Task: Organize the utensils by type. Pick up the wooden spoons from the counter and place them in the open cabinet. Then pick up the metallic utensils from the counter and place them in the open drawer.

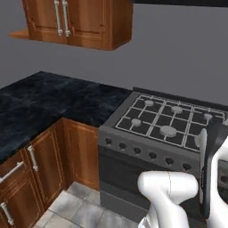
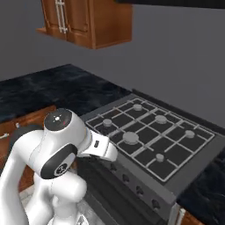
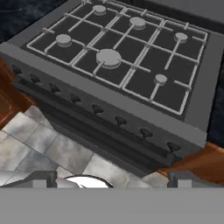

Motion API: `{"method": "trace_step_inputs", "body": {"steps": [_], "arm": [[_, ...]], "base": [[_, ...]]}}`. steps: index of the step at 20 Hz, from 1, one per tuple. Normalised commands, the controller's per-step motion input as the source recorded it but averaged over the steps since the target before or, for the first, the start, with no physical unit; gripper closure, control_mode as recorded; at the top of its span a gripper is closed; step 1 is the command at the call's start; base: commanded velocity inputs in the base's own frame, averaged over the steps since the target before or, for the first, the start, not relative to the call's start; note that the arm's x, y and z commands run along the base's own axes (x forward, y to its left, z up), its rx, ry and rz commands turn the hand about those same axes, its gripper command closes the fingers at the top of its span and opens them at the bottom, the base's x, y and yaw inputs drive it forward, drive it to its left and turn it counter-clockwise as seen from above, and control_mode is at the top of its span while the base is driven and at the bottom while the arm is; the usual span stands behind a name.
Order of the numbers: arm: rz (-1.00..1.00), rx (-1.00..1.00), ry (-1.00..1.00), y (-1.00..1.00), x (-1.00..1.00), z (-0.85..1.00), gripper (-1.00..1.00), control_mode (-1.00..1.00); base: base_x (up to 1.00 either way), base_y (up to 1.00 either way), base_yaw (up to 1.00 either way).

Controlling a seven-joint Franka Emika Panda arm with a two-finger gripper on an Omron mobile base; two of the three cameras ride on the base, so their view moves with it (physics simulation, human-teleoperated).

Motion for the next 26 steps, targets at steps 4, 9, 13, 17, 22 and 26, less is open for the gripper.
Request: {"method": "trace_step_inputs", "body": {"steps": [4,9,13,17,22,26], "arm": [[0.0,0.0,0.0,0.0,0.0,0.0,-1.0,1.0],[0.0,0.0,0.0,0.0,0.0,0.0,-1.0,1.0],[0.0,0.0,0.0,0.0,0.0,0.0,-1.0,1.0],[0.0,0.0,0.0,0.0,0.0,0.0,-1.0,1.0],[0.0,0.0,0.0,0.0,0.0,0.0,-1.0,1.0],[0.0,0.0,0.0,0.0,0.0,0.0,-1.0,1.0]], "base": [[-0.02,0.0,1.0],[0.08,0.0,1.0],[0.32,0.0,1.0],[0.54,0.0,0.8],[0.7,0.03,0.1],[0.89,0.23,0.0]]}}
